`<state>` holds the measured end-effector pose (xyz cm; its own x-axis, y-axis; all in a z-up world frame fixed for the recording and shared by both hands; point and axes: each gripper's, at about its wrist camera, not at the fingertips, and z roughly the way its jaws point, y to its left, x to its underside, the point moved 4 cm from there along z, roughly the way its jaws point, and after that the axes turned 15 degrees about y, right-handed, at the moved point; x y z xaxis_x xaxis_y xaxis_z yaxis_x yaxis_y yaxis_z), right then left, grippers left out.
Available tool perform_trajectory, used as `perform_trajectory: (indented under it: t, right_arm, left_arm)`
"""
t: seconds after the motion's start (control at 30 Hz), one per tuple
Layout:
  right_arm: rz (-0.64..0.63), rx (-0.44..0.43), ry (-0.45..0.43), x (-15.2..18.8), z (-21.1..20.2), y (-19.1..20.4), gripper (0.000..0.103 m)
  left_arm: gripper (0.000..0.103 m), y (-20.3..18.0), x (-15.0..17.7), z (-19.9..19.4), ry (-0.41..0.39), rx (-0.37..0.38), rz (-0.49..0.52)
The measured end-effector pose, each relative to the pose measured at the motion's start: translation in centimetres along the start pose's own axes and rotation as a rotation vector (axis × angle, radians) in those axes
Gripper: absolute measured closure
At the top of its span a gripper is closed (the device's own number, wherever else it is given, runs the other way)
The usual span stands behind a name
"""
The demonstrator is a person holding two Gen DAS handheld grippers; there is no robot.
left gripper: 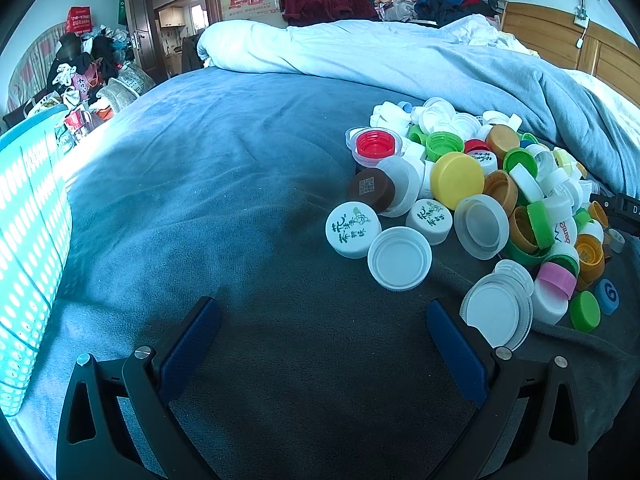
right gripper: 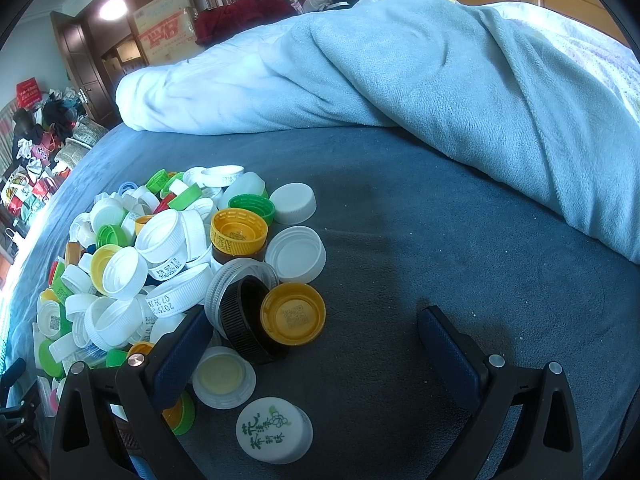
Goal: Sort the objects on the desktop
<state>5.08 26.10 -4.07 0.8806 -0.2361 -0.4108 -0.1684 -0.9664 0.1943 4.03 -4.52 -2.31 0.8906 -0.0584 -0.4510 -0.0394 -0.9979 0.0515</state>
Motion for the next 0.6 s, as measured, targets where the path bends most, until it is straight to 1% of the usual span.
perform_trajectory:
  t: [0.3,0.47,0.5,0.57,0.6]
  right_arm:
    - [0.000,0.001,-0.001,0.0,0.0,0.0,0.000]
    - [0.000,0.001,0.000,0.0,0.0,0.0,0.000]
    - [0.000,0.001,-0.001,0.0,0.0,0.0,0.000]
    - [0.000,0.001,-0.001,0.0,0.0,0.0,0.000]
    - [0.001,0.001,-0.001,0.0,0.0,0.0,0.000]
  left_arm:
    - [0.002,0.0,0.0,0.0,0.001,0.002,0.000]
    - [0.002,0.2,0.5,-0.7,-0.020,0.029,0.006]
    - [0.004,0.3,0.7,-0.9,-0.026,0.038,0.007]
    - [0.016,0.4,0.7,-1.2,-0.031,0.043,0.002]
    - [0.019,0.3,0.7,-1.3,-0.034,0.057,0.003]
